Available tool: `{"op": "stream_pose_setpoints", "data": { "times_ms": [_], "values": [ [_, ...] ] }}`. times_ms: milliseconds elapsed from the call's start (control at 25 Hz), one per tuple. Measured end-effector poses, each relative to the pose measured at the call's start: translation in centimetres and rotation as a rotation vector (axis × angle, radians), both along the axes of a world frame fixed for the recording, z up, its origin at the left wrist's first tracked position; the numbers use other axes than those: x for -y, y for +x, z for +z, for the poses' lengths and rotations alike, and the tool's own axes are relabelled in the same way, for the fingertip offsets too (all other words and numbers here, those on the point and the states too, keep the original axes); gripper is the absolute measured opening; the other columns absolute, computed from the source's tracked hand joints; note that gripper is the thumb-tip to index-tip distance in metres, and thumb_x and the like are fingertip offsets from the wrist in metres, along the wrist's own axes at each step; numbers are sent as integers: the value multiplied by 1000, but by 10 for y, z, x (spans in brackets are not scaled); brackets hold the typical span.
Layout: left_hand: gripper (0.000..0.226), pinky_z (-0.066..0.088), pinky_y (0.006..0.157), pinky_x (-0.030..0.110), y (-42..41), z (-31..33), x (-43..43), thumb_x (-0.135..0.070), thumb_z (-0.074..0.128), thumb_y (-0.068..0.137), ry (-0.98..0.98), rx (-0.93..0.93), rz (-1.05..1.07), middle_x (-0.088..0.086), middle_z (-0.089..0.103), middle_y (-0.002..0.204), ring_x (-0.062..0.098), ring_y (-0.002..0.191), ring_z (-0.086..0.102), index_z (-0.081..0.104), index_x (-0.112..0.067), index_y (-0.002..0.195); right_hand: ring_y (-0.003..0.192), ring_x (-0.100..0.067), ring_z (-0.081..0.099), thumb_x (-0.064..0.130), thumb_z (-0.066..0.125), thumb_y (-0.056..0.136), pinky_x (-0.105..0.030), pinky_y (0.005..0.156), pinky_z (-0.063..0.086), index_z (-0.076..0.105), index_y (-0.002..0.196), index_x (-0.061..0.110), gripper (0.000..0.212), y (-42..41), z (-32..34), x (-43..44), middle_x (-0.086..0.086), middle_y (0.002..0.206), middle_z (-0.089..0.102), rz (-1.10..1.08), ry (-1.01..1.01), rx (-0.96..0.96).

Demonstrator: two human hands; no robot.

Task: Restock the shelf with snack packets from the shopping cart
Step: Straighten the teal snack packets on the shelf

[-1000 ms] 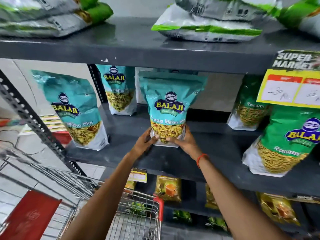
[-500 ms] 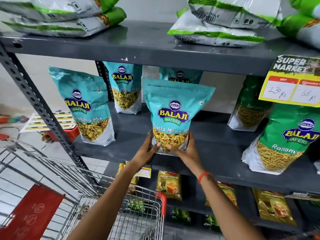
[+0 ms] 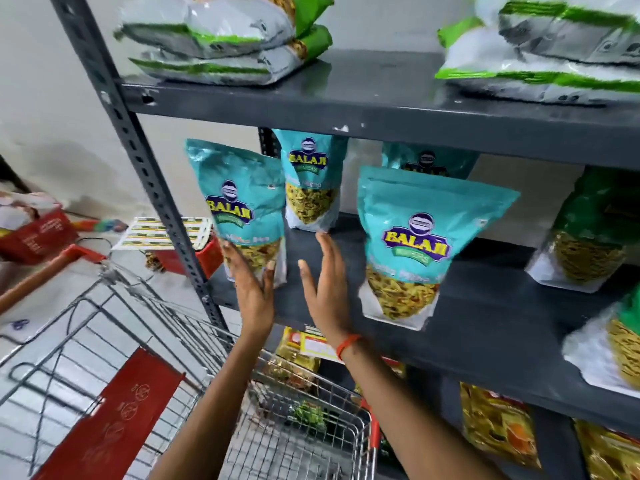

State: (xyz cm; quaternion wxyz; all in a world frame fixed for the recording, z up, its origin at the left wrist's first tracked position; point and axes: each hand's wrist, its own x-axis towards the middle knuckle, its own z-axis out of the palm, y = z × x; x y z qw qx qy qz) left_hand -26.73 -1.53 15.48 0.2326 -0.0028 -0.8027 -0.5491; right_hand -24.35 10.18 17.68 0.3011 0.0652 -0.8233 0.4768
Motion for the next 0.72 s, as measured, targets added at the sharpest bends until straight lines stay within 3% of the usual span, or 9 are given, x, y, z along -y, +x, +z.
{"op": "stream_pose_setpoints", "data": {
  "times_ms": [120,200,280,360,480,600,680,720],
  "values": [
    [76,7,122,41,-19,-12,37,-22,46,93,66,148,32,5,-7,157,11,142,-1,-8,-10,145,143,-23,22,27,63,85,-23,117,14,20,144,4,76,-43,-20,30,-15,154,25,188,-87,350],
    [73,12,116,26,-24,-13,45,-21,46,93,128,214,-62,-9,2,151,7,138,10,-4,-14,146,142,-24,24,20,76,74,-37,119,20,18,144,4,92,-63,-29,39,-14,154,25,264,-134,454],
    [71,18,115,27,-31,-19,50,-24,48,93,130,243,-100,-6,12,153,11,140,18,2,-18,147,140,-22,30,18,80,68,-37,116,27,21,143,7,96,-74,-38,41,-12,151,31,310,-133,499],
    [69,18,119,35,-39,-27,52,-27,50,91,88,243,-83,5,21,155,16,142,21,9,-20,146,138,-22,33,16,80,68,-31,112,30,23,142,9,93,-80,-45,42,-11,150,34,308,-129,505],
    [65,20,116,31,-42,-29,52,-26,50,91,95,257,-69,8,25,153,10,137,23,16,-17,145,137,-23,35,19,79,69,-40,113,34,24,142,13,92,-83,-48,41,-10,149,36,312,-135,506],
    [83,11,121,44,-36,-27,50,-55,44,84,15,250,-27,4,1,159,18,146,5,-2,-25,146,138,-22,33,22,77,73,-37,113,33,24,142,11,88,-71,-36,38,-10,150,34,289,-92,495],
    [90,3,121,39,-19,-21,35,-68,35,80,-69,212,20,2,-13,157,15,146,-7,-10,-24,145,137,-22,36,25,68,81,-36,113,33,29,141,11,73,-43,-20,29,-11,148,38,184,-97,359],
    [87,1,121,32,-5,-17,19,-62,36,84,-115,146,23,0,-15,155,11,145,-9,-11,-23,145,133,-21,42,25,64,85,-36,111,38,36,137,12,61,-22,-14,20,-10,143,45,122,-117,228]
  ]
}}
